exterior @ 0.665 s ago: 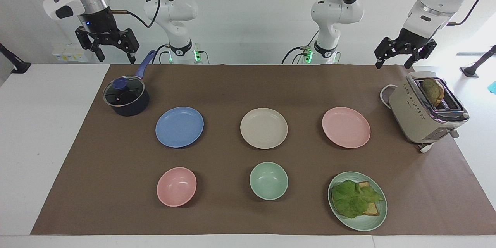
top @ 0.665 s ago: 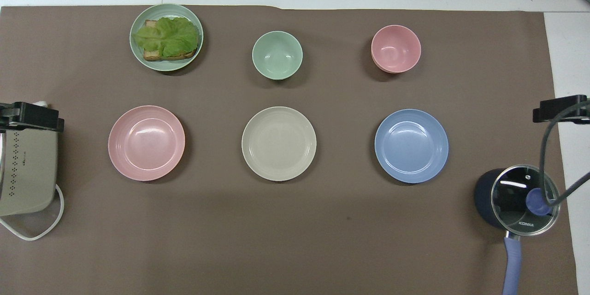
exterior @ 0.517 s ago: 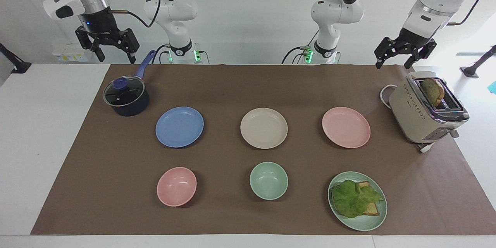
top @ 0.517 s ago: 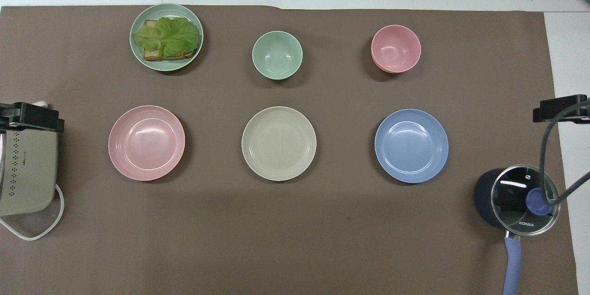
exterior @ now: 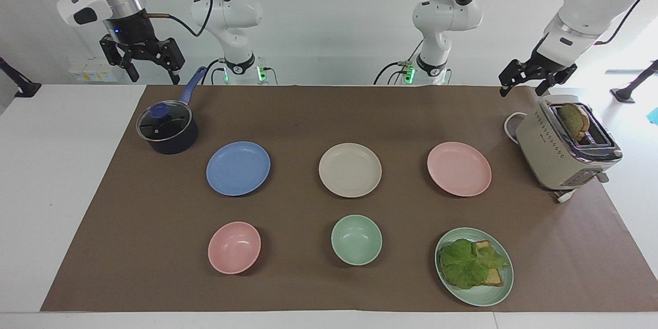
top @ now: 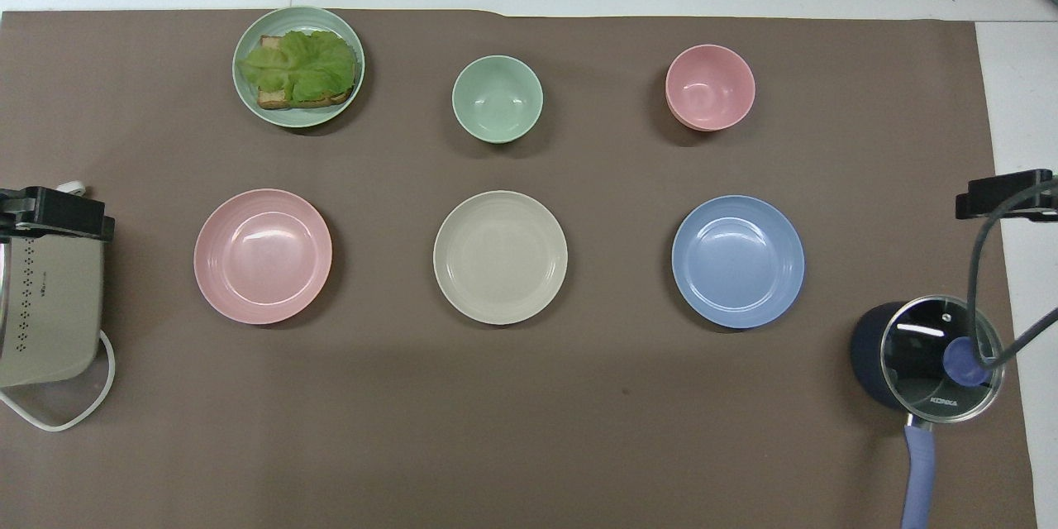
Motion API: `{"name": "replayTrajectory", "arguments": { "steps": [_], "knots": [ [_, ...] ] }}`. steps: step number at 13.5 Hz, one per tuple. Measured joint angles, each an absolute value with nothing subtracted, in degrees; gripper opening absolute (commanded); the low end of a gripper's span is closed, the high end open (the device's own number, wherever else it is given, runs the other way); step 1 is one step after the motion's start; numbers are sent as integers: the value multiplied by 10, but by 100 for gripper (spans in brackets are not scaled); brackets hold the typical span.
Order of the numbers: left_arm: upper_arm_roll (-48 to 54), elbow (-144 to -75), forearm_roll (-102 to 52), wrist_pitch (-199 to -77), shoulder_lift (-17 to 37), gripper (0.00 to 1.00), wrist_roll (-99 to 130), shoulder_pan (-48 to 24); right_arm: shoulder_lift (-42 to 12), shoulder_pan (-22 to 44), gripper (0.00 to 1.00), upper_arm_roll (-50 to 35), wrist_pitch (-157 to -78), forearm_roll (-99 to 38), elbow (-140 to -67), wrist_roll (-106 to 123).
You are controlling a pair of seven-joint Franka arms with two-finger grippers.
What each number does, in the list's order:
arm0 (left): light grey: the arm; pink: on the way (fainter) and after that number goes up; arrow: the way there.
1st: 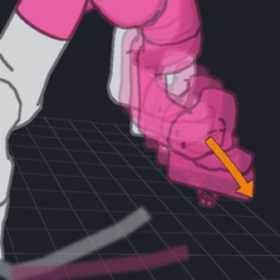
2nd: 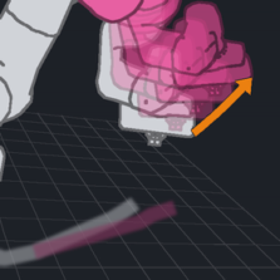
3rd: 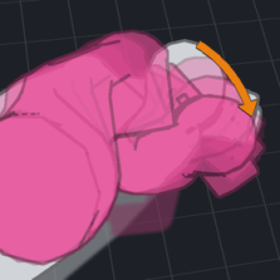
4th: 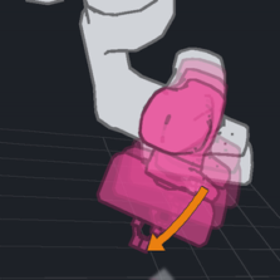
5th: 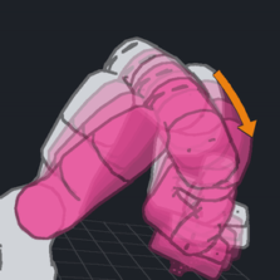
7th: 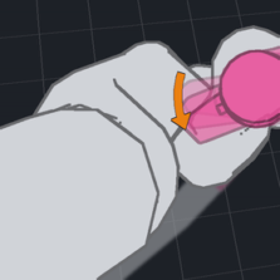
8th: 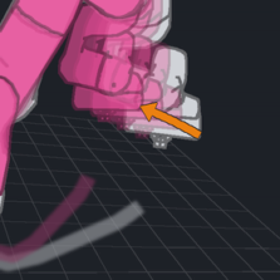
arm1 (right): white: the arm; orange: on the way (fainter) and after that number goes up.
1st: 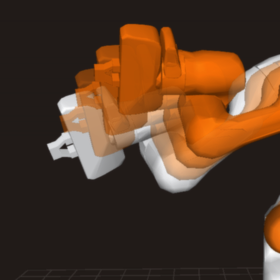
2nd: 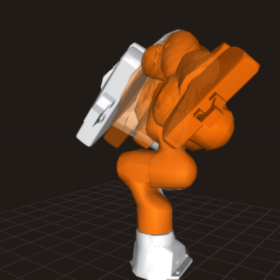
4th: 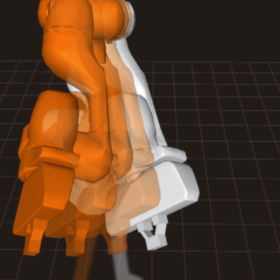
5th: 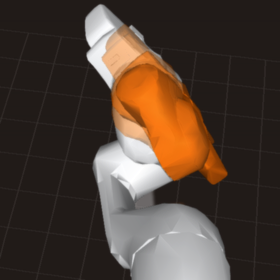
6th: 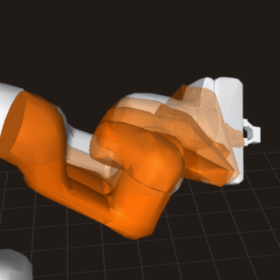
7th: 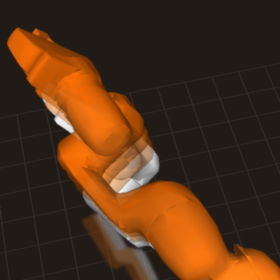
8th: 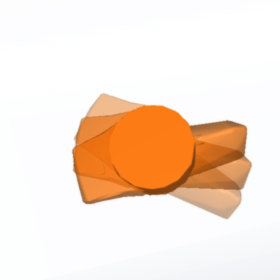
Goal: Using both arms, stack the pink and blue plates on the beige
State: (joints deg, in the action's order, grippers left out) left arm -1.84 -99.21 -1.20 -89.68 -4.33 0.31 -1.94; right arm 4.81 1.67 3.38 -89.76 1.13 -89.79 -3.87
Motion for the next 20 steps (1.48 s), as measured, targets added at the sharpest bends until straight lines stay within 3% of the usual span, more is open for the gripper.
{"name": "replayTrajectory", "arguments": {
  "steps": [8,15,16,18,20],
  "knots": [
    [-20,-1198,-12,-1115,-20,100,3,20,48,17,100,34,-898,11,-898,-39],
    [-19,-1219,-12,-1217,87,100,44,28,48,17,100,34,-898,11,-898,-39],
    [-17,-1220,-12,-1217,88,91,61,27,48,17,100,34,-898,11,-898,-39],
    [-14,-1224,-12,-1217,87,33,79,27,48,17,100,34,-898,11,-898,-39],
    [-12,-1226,-12,-1217,87,7,84,27,48,17,100,34,-898,11,-898,-39]
  ]
}}
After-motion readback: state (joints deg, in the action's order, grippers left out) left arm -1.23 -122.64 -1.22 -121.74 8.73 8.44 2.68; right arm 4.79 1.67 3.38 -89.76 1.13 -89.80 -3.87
